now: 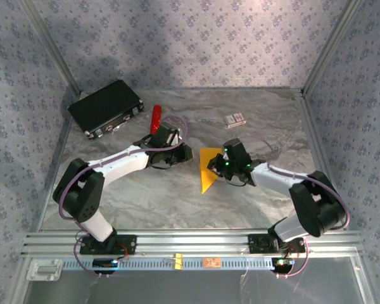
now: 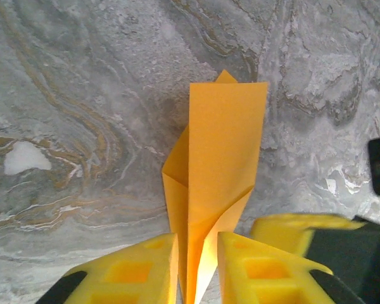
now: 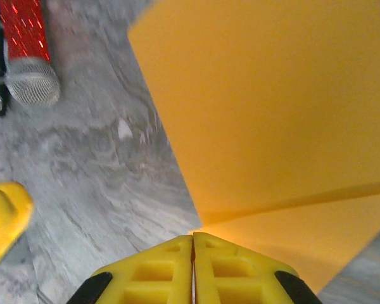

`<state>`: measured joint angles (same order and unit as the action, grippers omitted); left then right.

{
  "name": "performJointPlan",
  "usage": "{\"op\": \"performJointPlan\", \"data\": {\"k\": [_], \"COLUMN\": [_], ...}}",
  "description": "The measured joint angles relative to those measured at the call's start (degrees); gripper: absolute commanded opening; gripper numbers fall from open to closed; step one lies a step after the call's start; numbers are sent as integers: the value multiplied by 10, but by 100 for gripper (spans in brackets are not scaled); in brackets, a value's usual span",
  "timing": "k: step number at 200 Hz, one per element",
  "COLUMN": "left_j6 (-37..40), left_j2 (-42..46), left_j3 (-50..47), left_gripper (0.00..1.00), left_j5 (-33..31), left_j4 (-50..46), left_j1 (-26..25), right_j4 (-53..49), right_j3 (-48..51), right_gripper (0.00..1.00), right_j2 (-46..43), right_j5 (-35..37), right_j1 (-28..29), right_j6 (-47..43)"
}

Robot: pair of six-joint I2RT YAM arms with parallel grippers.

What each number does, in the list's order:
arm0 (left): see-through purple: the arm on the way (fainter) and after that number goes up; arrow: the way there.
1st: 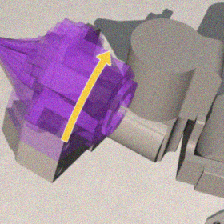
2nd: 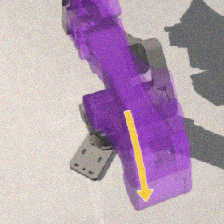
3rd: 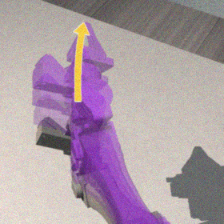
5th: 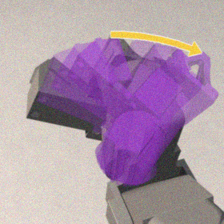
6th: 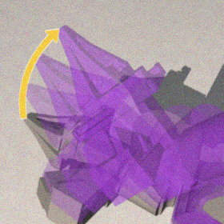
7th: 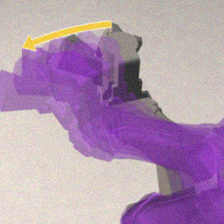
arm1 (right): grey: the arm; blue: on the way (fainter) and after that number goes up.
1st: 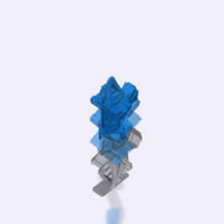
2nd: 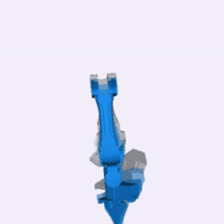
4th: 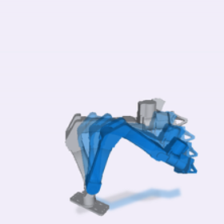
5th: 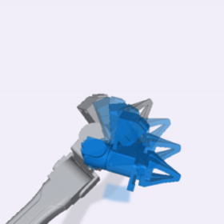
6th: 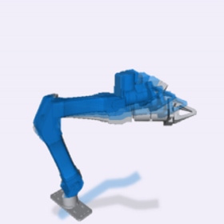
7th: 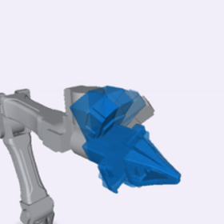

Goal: Fold a paper plane with a square sheet of paper (pick it up from the middle)
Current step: Fold the wing for the fifth time at the center of the table.

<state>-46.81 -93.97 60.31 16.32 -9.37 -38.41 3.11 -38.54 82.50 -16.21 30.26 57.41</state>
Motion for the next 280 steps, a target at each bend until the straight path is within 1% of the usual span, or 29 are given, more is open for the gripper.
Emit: {"op": "performJointPlan", "data": {"k": [16, 35, 73, 93, 130, 217, 248, 280], "left_j6": [-2, -4, -13, -15, -19, -12, -8, -1], "left_j2": [-14, -37, -80, -103, -130, -154, -172, -174], "left_j3": [10, 29, 52, 62, 67, 63, 57, 57], "left_gripper": [18, 16, 15, 14, 13, 12, 12, 12], "left_j5": [9, 18, 33, 38, 39, 34, 29, 23], "left_j4": [5, 5, 10, 10, 11, 15, 14, 14], "left_j1": [-4, -20, -56, -66, -68, -68, -68, -68], "right_j4": [-25, -49, -68, -71, -73, -67, -59, -57], "right_j3": [5, 15, 32, 32, 32, 30, 25, 22], "right_gripper": [9, 9, 10, 10, 13, 19, 23, 31], "right_j2": [-18, -30, -34, -34, -33, 7, 26, 36], "right_j5": [6, 5, -7, -15, -26, -56, -68, -74], "right_j1": [-28, -53, -84, -88, -88, -96, -99, -109], "right_j6": [-19, -42, -70, -82, -95, -117, -122, -130]}}
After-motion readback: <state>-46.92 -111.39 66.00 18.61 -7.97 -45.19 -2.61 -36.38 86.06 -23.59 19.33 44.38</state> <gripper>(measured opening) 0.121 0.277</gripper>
